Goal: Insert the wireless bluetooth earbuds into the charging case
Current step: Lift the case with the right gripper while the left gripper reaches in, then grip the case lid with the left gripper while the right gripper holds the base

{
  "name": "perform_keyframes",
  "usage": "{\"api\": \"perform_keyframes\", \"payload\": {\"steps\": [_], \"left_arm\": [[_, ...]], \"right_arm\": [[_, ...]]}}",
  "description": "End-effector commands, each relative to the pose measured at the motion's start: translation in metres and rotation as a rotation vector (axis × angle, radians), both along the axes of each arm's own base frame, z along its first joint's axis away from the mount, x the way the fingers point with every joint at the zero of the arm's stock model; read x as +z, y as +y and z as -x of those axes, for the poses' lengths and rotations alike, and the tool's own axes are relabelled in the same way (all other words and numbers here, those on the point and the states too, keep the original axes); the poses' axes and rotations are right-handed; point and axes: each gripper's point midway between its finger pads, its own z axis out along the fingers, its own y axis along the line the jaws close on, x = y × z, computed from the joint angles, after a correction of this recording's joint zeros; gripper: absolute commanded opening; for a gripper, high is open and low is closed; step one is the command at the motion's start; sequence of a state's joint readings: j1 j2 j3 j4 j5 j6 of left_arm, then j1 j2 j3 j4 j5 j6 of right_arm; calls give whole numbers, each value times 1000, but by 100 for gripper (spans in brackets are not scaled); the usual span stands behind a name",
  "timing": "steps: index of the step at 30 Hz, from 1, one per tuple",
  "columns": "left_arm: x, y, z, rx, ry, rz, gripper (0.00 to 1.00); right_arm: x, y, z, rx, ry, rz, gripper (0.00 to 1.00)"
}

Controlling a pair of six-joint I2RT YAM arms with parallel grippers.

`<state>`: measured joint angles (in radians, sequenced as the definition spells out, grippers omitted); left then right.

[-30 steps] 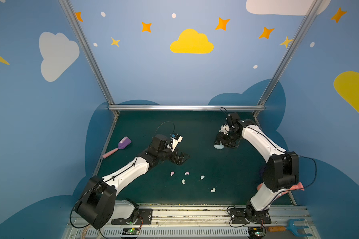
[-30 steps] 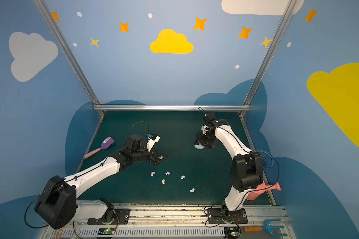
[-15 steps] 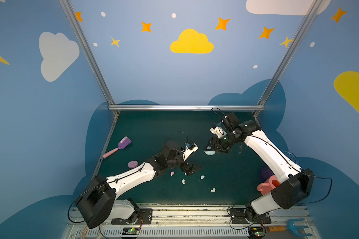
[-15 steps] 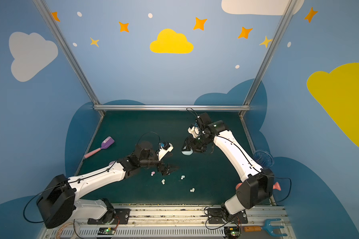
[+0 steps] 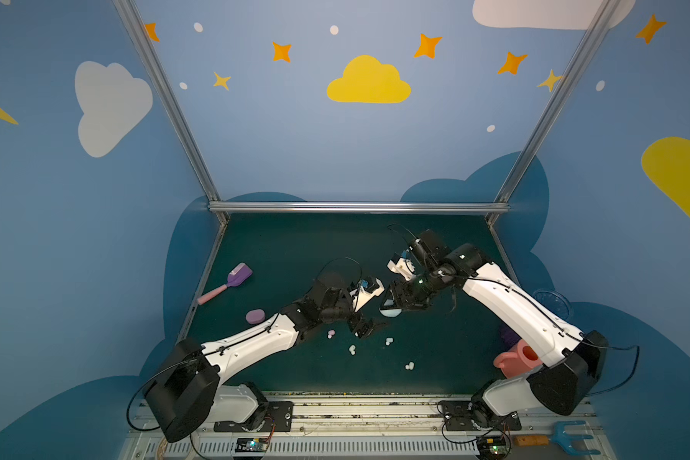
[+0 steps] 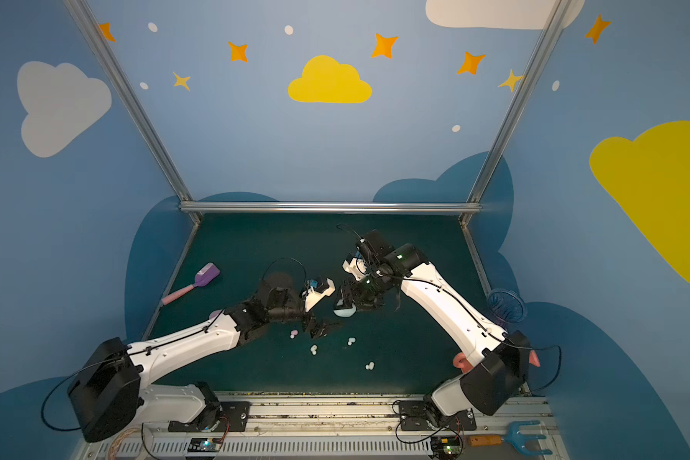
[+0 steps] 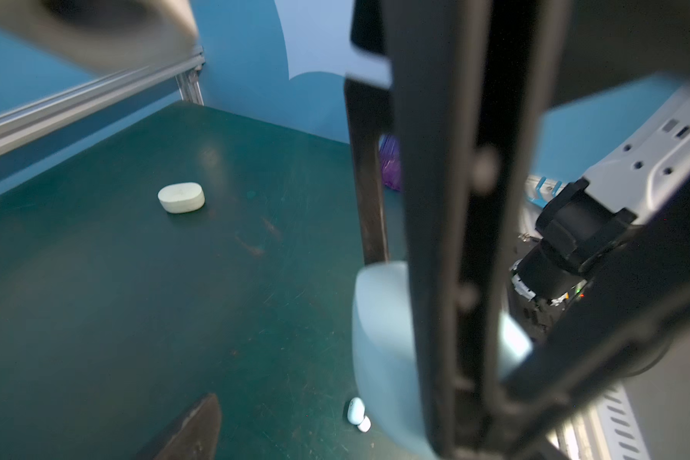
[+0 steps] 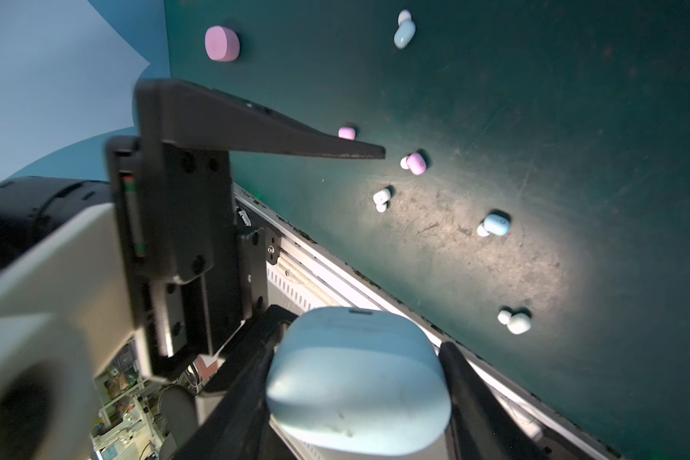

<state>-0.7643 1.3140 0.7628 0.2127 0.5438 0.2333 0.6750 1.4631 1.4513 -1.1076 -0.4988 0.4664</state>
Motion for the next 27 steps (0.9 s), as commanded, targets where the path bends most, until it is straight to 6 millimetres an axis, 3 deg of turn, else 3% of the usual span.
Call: {"api": "perform_keyframes", "payload": {"steps": [1, 11, 27], "left_arm": [[25, -3, 7, -46, -63, 60, 92], [30, -12, 30, -144, -60, 71, 81], [38, -15, 35, -175, -56, 102, 58]], "right_arm": [[8, 5, 5, 0, -13, -34, 48], [15, 12, 7, 2, -11, -82, 47], [18, 18, 5, 9, -4, -102, 46]]}}
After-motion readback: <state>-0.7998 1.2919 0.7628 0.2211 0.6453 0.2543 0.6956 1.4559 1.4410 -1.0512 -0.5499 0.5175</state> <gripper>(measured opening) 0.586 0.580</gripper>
